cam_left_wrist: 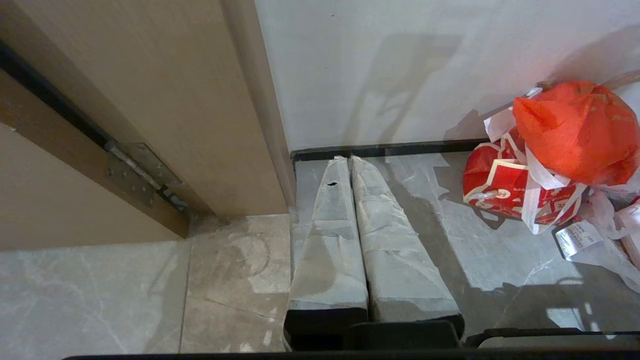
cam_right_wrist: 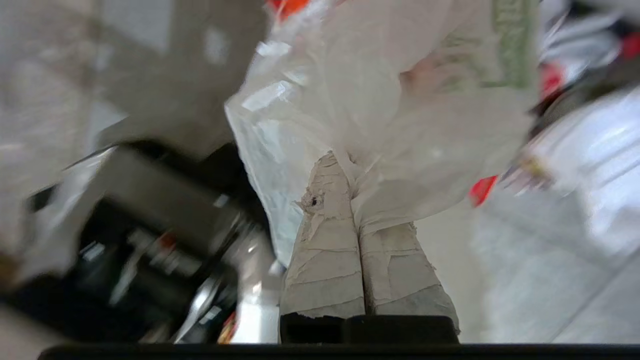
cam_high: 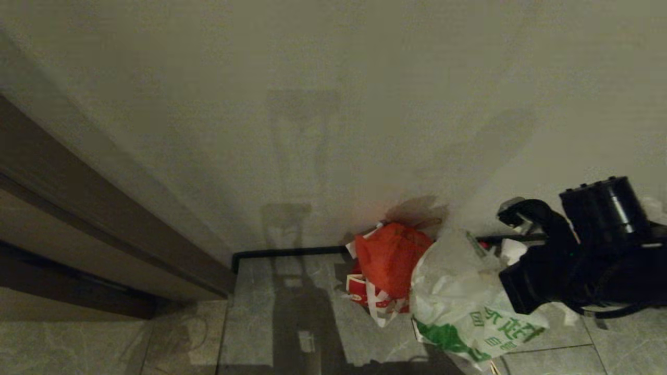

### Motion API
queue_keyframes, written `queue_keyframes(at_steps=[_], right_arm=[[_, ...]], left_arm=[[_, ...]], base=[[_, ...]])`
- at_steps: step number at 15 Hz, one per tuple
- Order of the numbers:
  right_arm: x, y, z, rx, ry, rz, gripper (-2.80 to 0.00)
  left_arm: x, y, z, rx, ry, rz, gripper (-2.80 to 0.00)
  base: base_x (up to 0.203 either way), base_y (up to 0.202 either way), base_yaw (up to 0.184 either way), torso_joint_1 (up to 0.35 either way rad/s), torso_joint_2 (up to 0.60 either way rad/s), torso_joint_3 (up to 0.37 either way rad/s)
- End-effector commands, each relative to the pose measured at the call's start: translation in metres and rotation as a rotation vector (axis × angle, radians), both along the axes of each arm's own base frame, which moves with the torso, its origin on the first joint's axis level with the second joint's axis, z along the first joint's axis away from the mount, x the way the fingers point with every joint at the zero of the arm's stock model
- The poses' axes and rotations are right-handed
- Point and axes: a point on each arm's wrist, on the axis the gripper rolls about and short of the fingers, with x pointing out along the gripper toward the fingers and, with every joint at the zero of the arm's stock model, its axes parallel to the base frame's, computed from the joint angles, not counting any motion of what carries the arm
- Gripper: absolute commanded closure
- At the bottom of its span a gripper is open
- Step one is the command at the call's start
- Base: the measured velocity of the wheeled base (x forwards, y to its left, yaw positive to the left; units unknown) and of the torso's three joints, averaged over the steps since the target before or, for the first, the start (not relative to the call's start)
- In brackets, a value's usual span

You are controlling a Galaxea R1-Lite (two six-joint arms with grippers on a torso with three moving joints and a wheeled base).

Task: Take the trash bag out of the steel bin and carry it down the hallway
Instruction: Put the trash bag at the door

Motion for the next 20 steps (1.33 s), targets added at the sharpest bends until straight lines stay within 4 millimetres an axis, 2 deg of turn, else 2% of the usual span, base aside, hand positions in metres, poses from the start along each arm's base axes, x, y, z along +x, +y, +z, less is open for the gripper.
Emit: queue_keyframes(at_steps=[1, 2, 3, 6, 8, 11, 14, 15, 18, 20], right_arm=[[0.015, 0.018, -0.022, -0.053, 0.035, 0.012, 0.0], [0.016, 0.024, -0.026, -0.062, 0.038, 0.021, 0.0], [0.016, 0.025, -0.028, -0.065, 0.04, 0.025, -2.8], [0.013, 0.026, -0.022, -0.061, 0.019, 0.031, -2.8], [0.002, 0.02, -0.009, -0.04, -0.022, 0.026, -2.8], [-0.027, 0.003, 0.023, 0.063, -0.121, -0.035, -2.8], [-0.064, -0.023, 0.042, 0.154, -0.218, -0.141, -2.8], [-0.079, -0.031, 0.049, 0.177, -0.255, -0.161, 0.0], [-0.129, -0.057, 0.058, 0.192, -0.301, -0.211, 0.0], [-0.153, -0.073, 0.056, 0.191, -0.344, -0.309, 0.0]], left_arm=[[0.0, 0.0, 0.0, 0.0, 0.001, 0.001, 0.0], [0.0, 0.0, 0.0, 0.0, 0.001, 0.001, 0.0], [0.0, 0.0, 0.0, 0.0, 0.001, 0.001, 0.0], [0.0, 0.0, 0.0, 0.0, 0.001, 0.0, 0.0], [0.0, 0.0, 0.0, 0.0, 0.001, 0.001, 0.0], [0.0, 0.0, 0.0, 0.0, 0.001, 0.001, 0.0], [0.0, 0.0, 0.0, 0.0, 0.001, 0.001, 0.0], [0.0, 0.0, 0.0, 0.0, 0.002, 0.001, 0.0], [0.0, 0.0, 0.0, 0.0, 0.001, 0.001, 0.0], [0.0, 0.0, 0.0, 0.0, 0.001, 0.001, 0.0]], base=[[0.0, 0.0, 0.0, 0.0, 0.0, 0.0], [0.0, 0.0, 0.0, 0.0, 0.0, 0.0], [0.0, 0.0, 0.0, 0.0, 0.0, 0.0], [0.0, 0.0, 0.0, 0.0, 0.0, 0.0], [0.0, 0.0, 0.0, 0.0, 0.0, 0.0], [0.0, 0.0, 0.0, 0.0, 0.0, 0.0], [0.0, 0.0, 0.0, 0.0, 0.0, 0.0], [0.0, 0.0, 0.0, 0.0, 0.0, 0.0], [0.0, 0.0, 0.0, 0.0, 0.0, 0.0], [0.0, 0.0, 0.0, 0.0, 0.0, 0.0]])
